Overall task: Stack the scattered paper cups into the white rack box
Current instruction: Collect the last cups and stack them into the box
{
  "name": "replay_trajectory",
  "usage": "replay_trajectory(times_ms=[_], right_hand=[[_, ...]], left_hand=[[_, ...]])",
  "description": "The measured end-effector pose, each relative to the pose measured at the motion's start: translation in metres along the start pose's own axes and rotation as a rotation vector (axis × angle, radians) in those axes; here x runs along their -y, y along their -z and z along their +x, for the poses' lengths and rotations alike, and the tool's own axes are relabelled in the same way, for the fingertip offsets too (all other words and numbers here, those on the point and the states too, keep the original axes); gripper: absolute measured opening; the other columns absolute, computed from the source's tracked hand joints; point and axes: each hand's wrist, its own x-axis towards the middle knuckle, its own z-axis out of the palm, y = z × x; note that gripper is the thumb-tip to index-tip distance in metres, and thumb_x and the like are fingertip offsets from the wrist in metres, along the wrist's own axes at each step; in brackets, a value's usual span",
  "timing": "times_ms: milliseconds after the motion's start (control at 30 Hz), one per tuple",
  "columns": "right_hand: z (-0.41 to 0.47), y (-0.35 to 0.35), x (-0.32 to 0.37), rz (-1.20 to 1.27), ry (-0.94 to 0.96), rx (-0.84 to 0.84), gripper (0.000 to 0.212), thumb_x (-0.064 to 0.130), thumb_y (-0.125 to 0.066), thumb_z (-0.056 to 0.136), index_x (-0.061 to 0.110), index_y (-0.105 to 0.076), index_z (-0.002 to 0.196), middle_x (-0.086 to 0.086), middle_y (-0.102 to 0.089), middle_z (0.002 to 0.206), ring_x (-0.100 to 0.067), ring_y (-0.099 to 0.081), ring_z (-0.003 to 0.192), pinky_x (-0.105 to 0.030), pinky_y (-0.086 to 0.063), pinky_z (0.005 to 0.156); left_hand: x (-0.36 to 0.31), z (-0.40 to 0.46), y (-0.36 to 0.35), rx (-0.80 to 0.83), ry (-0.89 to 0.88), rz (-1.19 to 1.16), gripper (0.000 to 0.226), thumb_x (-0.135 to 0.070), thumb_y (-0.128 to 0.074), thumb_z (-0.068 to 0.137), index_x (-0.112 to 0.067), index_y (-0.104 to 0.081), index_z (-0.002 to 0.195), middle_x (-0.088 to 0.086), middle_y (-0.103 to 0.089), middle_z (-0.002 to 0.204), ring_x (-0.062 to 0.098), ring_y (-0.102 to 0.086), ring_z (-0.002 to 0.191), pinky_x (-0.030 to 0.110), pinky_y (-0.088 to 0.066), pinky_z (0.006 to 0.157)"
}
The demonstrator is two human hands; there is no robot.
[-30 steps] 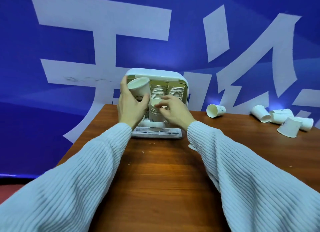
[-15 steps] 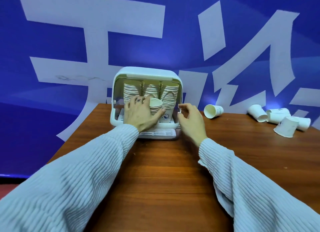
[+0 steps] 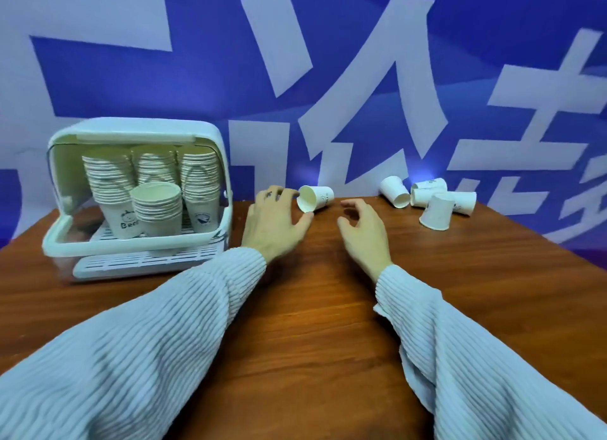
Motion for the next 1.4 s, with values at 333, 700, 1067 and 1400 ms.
replay_trajectory(times_ms=[333, 700, 1067, 1400], right_hand=[[0.067, 0.090, -0.131, -0.240, -0.227, -0.366, 0.037, 0.025, -0.057, 0.097, 0.026, -0.060, 0.133, -0.007, -0.054, 0.140, -0.027, -0.051, 0.126, -0.038, -0.043, 0.102], [0.130, 0.096, -0.188, -0.201, -0.249, -0.318, 0.076, 0.036, -0.062, 0.098, 0.030, -0.023, 0.163, -0.009, -0.044, 0.157, -0.032, -0.046, 0.141, -0.043, -0.040, 0.112], [0.065, 0.078, -0.112, 0.281, -0.251, -0.242, 0.036, 0.040, -0.070, 0.093, 0.029, -0.062, 0.126, 0.011, -0.063, 0.115, -0.014, -0.062, 0.113, -0.020, -0.045, 0.082], [-0.011, 0.050, -0.015, 0.670, -0.162, -0.135, 0.052, 0.010, -0.065, 0.095, 0.028, -0.050, 0.141, -0.002, -0.060, 0.136, -0.016, -0.064, 0.120, -0.036, -0.059, 0.096]], left_hand=[[-0.031, 0.051, -0.119, 0.001, 0.216, -0.331, 0.039, -0.046, -0.064, 0.092, -0.026, -0.066, 0.124, 0.007, -0.041, 0.145, 0.033, -0.024, 0.143, 0.043, -0.025, 0.118], [-0.018, 0.082, -0.142, 0.018, 0.279, -0.396, 0.045, -0.044, -0.065, 0.091, -0.024, -0.064, 0.132, 0.005, -0.052, 0.140, 0.028, -0.043, 0.135, 0.046, -0.035, 0.116], [-0.040, 0.040, -0.102, -0.173, 0.273, -0.456, 0.037, -0.022, -0.065, 0.096, -0.015, -0.061, 0.132, 0.004, -0.057, 0.130, 0.015, -0.056, 0.116, 0.024, -0.040, 0.092], [-0.040, -0.006, -0.011, -0.291, 0.180, -0.465, 0.024, -0.007, -0.058, 0.097, -0.018, -0.065, 0.116, 0.001, -0.061, 0.121, 0.018, -0.061, 0.115, 0.037, -0.053, 0.099]])
